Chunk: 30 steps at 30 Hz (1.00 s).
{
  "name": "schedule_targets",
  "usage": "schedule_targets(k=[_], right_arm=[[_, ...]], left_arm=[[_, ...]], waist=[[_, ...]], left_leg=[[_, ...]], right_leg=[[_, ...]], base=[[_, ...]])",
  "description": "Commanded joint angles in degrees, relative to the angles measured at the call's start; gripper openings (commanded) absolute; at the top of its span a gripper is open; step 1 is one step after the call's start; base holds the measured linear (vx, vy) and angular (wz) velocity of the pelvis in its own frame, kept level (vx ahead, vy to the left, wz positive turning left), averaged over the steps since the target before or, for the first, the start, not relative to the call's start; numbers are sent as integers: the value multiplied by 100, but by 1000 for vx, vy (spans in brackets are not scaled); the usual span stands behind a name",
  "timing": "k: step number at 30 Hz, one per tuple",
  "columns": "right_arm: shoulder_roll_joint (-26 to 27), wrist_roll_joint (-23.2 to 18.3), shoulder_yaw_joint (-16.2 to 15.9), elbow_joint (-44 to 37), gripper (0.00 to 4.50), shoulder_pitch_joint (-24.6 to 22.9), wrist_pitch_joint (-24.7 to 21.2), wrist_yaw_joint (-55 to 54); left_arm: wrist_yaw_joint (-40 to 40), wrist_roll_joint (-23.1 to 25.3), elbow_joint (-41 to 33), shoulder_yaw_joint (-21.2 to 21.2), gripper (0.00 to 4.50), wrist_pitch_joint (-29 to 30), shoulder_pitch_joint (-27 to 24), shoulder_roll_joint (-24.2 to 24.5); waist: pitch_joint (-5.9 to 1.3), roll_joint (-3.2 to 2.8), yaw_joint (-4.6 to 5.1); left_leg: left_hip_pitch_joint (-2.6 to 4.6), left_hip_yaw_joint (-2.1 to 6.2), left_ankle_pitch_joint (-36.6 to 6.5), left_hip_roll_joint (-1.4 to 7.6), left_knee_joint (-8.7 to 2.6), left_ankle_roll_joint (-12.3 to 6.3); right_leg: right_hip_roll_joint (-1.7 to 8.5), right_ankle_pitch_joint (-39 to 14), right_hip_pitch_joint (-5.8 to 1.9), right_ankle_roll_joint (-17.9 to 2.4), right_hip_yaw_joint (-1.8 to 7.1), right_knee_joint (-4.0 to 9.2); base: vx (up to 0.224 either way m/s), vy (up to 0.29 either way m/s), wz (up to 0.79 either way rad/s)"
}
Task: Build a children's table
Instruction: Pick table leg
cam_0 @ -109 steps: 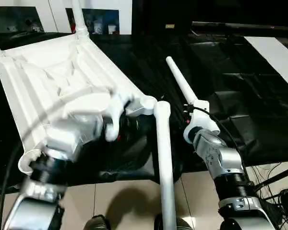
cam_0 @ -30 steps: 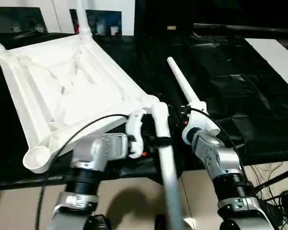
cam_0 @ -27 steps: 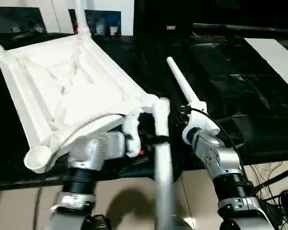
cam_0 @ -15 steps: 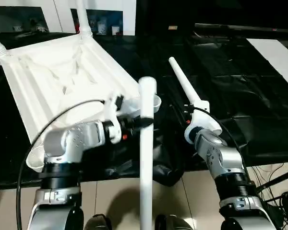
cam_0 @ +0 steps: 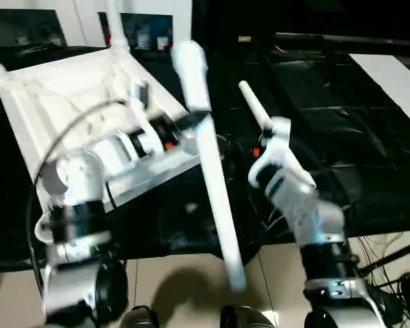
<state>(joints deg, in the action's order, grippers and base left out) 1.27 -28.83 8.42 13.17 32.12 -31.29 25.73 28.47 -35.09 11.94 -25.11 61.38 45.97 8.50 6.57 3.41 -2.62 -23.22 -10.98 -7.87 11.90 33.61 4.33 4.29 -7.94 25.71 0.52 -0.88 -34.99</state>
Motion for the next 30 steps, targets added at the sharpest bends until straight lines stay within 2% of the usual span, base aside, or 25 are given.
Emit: schedule_targets(k=[1,3,4,5,7,10,12,13,16,18,19,22,30], right_arm=[[-158,-348,171,-260,435,86,-282,270],[-297,-643,180,-441,450,62,-568,592],[-411,-739,104,-546,450,27,-720,789],[-623,-736,-110,-690,450,-42,-906,1061],[-711,-692,-215,-740,450,-72,-961,1150],[-1075,-512,-700,-995,450,-263,-1254,1468],[-1195,-371,-914,-1054,450,-341,-1320,1489],[-1256,-223,-1120,-1052,450,-405,-1319,1473],[-1315,-86,-1343,-1027,450,-454,-1378,1379],[-1291,-34,-1378,-989,450,-468,-1397,1283],[-1259,-44,-1351,-986,423,-472,-1412,1244],[-1200,-122,-1250,-980,411,-462,-1440,1133],[-1223,-139,-1287,-1065,324,-507,-1440,1237]], left_arm=[[-57,-60,26,-37,198,-144,216,67],[-27,-25,62,19,198,-251,268,144],[-10,8,73,64,198,-299,292,183],[0,62,91,118,198,-370,333,221],[-1,82,99,133,198,-402,350,229],[-81,28,229,77,198,-519,524,214],[-106,4,268,60,198,-562,605,193],[-144,-15,299,48,198,-605,667,161],[-158,-70,347,84,198,-676,707,161],[-151,-59,373,115,198,-718,715,176],[-144,-58,393,116,198,-732,722,190],[-96,-27,458,147,198,-782,729,252],[6,173,643,397,198,-1023,699,407]], waist=[[-565,-95,-35],[-567,-87,-72],[-567,-83,-75],[-570,-77,-106],[-574,-76,-117],[-584,-71,-146],[-577,-62,-143],[-576,-66,-140],[-575,-55,-141],[-571,-49,-129],[-578,-61,-131],[-580,-66,-125],[-609,-96,-135]], left_leg=[[166,6,-1318,-17,-329,-77],[156,13,-1255,-12,-332,-83],[159,5,-1248,-16,-328,-90],[149,13,-1136,-11,-328,-113],[144,5,-1052,-13,-316,-101],[157,3,-1009,-13,-304,-88],[138,8,-1098,-11,-310,-35],[134,14,-1142,-9,-312,6],[136,12,-1205,-14,-305,41],[124,16,-1205,-19,-307,57],[136,14,-1195,-18,-301,54],[135,20,-1231,-20,-305,53],[146,23,-1192,-12,-298,65]], right_leg=[[129,-1188,-366,-910,77,378],[138,-1164,-383,-893,75,367],[132,-1161,-377,-892,78,372],[132,-1042,-397,-887,76,362],[144,-994,-395,-916,81,356],[147,-1037,-400,-950,78,359],[164,-1227,-392,-939,76,378],[174,-1335,-394,-940,74,383],[174,-1483,-389,-897,76,397],[165,-1518,-389,-872,73,395],[165,-1490,-378,-874,77,395],[161,-1514,-379,-869,70,400],[163,-1257,-395,-955,71,364]], base=[[0,0,0],[0,0,0],[0,0,0],[0,0,0],[0,0,0],[0,0,0],[0,0,0],[0,0,0],[0,0,0],[0,0,0],[0,0,0],[0,0,0],[0,0,0]])
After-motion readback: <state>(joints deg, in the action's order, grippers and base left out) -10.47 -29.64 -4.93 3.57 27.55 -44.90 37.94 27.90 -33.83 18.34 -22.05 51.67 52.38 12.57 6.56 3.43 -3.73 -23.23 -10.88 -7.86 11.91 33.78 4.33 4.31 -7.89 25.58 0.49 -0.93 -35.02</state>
